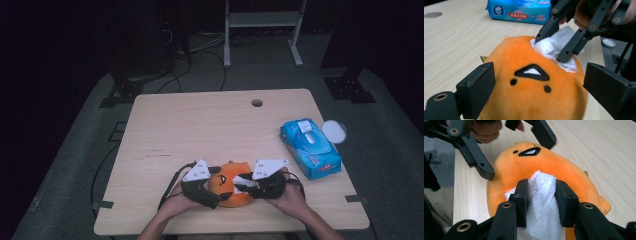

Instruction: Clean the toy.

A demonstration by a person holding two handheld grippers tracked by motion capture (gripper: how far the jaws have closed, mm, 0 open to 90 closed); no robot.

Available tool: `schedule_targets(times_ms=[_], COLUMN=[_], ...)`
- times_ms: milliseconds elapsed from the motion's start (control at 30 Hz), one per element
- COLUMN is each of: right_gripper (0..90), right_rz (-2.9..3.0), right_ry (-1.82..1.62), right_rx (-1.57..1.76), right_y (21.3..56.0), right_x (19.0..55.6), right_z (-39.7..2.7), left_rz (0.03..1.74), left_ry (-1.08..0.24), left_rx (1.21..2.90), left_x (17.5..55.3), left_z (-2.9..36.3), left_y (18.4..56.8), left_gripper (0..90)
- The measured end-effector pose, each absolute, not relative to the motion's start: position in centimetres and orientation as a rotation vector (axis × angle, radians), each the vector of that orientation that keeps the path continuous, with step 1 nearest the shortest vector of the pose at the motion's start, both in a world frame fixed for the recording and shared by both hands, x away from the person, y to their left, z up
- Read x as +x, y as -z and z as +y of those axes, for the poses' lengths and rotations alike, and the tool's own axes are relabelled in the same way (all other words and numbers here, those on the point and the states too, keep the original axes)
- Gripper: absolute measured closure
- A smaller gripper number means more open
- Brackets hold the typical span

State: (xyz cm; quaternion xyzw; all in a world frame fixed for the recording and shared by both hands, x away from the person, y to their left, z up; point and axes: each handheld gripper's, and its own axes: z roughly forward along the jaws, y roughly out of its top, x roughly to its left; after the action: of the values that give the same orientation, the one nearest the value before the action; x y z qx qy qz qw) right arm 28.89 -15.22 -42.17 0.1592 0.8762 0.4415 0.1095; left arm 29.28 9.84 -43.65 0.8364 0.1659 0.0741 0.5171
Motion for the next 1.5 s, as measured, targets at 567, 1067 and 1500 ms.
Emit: schedule_targets(times_ms=[567, 1067, 1500], right_gripper=[77.5, 78.5, 78.6], right_rz=[2.6, 2.57, 2.564], right_ry=[-1.225, -1.293, -1.288], right_rx=[0.574, 0.58, 0.63], right_y=[41.3, 40.6, 40.9], right_x=[29.0, 28.4, 28.4], right_z=[-17.3, -16.7, -18.5], left_rz=[0.397, 0.501, 0.515], left_ry=[-0.265, -0.204, -0.173], left_rx=[2.036, 1.97, 1.953], left_x=[29.8, 31.3, 31.6], left_z=[10.2, 10.7, 11.2], left_y=[44.6, 45.3, 45.4], left_gripper=[22.4, 25.6, 25.6])
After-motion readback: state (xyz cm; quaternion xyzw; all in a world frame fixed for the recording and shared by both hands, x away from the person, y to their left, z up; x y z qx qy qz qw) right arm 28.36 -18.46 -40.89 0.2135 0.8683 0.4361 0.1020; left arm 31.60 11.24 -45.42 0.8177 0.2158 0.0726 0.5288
